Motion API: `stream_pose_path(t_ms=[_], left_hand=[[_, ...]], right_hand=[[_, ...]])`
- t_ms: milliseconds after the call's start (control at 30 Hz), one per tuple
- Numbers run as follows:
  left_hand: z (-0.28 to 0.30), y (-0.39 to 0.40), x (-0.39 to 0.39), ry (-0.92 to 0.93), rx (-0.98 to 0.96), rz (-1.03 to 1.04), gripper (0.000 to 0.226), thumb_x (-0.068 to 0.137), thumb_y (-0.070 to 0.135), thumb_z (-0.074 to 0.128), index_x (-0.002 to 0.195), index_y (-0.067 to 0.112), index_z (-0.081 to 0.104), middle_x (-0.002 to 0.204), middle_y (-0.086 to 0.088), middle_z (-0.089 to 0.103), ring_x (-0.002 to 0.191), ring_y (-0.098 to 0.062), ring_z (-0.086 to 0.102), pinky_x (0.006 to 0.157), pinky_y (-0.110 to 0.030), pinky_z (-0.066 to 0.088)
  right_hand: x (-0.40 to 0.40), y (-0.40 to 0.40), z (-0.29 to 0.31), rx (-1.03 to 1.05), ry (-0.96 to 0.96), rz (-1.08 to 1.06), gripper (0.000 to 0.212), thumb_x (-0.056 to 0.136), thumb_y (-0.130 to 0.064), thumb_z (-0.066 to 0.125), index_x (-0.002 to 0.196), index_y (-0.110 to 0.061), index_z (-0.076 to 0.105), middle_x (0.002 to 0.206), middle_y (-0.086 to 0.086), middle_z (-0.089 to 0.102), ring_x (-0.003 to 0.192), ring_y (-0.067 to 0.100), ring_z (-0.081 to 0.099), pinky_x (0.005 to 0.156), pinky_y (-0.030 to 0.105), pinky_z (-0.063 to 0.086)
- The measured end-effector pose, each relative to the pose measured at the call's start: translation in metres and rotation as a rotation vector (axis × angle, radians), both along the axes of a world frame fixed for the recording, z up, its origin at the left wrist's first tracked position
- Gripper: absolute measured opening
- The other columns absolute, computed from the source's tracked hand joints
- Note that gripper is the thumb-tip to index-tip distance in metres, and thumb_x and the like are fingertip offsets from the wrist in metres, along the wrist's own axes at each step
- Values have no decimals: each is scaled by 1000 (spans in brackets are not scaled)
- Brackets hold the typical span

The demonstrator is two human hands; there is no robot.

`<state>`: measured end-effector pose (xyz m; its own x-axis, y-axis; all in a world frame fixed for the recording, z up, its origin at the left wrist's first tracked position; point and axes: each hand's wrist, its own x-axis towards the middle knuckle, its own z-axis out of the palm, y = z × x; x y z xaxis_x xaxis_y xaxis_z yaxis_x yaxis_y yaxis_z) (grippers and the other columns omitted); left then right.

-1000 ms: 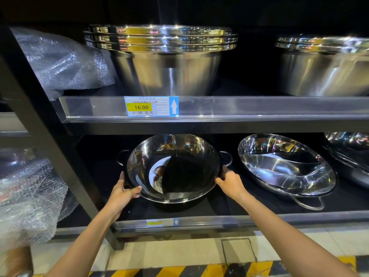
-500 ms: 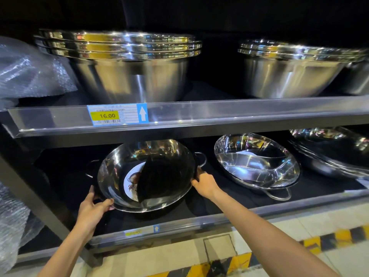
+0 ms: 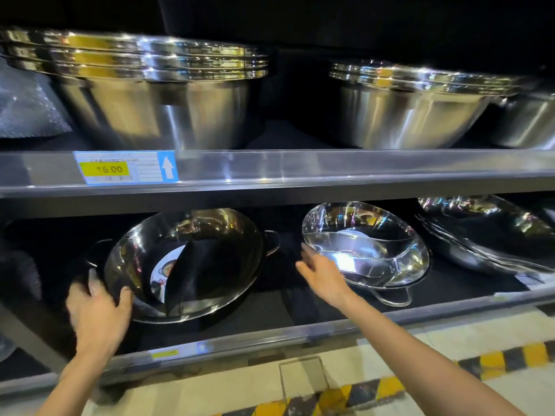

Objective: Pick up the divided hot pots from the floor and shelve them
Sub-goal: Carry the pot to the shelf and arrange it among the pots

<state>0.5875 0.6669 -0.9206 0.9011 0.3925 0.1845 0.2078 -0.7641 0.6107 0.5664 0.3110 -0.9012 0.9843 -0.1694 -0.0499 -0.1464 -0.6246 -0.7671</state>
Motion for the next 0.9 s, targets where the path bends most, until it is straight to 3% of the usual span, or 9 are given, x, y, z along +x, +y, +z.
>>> stream_pose_path(t_ms=[133,267,367,433,533,633,733,833,900], left_hand=[[25,-87,-8,-268,206,-196,47,83,5,58,125,-11,44,134,-39,39,122,-51,37,106,-53,31],[39,-187,1,-182,50,-481,49,83,1,56,130,-4,43,140,-29,39,130,-40,37,115,-44,28],[40,-247,8,-131,-62,-618,47,85,0,54,131,-3,43,138,-24,42,129,-36,41,115,-39,30],[40,-276,13,-76,-70,-636,45,89,5,51,133,-1,42,140,-21,42,131,-32,40,114,-34,28],[37,-301,29,97,0,-636,48,94,15,46,139,5,34,147,-18,35,136,-29,34,115,-35,27],[39,-308,44,242,89,-642,49,97,20,40,143,9,27,150,-16,33,137,-30,32,113,-38,29],[40,-312,66,218,164,-686,49,98,20,38,143,5,25,147,-20,38,134,-32,37,110,-35,27],[35,-322,92,266,125,-704,52,99,26,33,145,8,19,148,-22,34,134,-36,36,112,-38,28],[31,-333,105,321,81,-737,53,99,33,29,145,9,19,150,-21,30,136,-37,34,114,-42,26]], right_hand=[[-32,-106,18,-171,-189,-198,43,93,-17,51,135,-10,45,125,13,63,112,26,61,85,22,41],[-69,-184,12,-278,-155,-332,45,94,-19,51,137,-9,43,85,18,72,77,29,65,65,28,38],[-83,-197,5,-344,-122,-330,43,94,-20,49,135,-9,44,56,3,56,59,25,57,57,30,33],[-85,-182,1,-360,-111,-267,37,95,-22,47,131,-12,45,65,5,61,70,30,63,58,31,37],[-82,-136,-1,-416,-92,-226,32,96,-31,42,123,-15,44,108,9,64,93,27,63,68,34,45],[-89,-96,-5,-454,33,-288,48,95,-41,39,135,-15,35,136,2,49,124,21,50,95,38,50],[-109,-85,-21,-501,-34,-382,57,94,-46,33,135,-9,43,138,8,53,129,28,47,100,42,50],[-124,-86,-38,-566,30,-365,78,96,-44,4,115,2,64,119,17,66,111,35,63,92,41,53],[-127,-91,-42,-588,68,-359,84,95,-42,-6,113,0,66,120,15,66,108,35,65,105,29,34]])
